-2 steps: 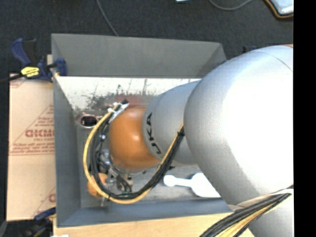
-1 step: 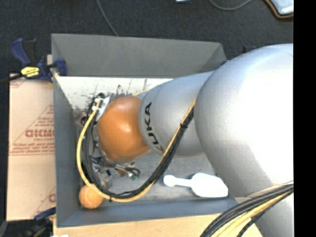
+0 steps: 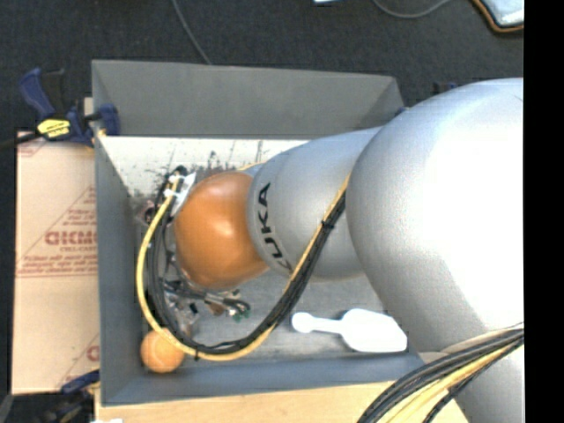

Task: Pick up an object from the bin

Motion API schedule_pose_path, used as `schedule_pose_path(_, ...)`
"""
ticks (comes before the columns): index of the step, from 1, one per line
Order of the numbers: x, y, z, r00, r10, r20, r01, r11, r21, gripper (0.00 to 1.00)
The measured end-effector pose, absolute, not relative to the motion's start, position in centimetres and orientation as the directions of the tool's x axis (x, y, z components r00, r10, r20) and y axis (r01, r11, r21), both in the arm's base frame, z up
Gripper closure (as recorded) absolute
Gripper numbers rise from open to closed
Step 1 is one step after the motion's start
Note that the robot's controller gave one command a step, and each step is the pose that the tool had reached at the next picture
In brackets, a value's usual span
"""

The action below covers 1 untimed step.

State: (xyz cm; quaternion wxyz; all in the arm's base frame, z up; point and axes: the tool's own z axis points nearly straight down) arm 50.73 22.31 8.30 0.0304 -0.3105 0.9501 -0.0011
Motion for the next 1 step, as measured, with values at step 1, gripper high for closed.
schedule_pose_path(1, 50.16, 22.27, 11.14, -0.804, -0.593, -0.042, -0.593, 0.805, -0.015, 1.00)
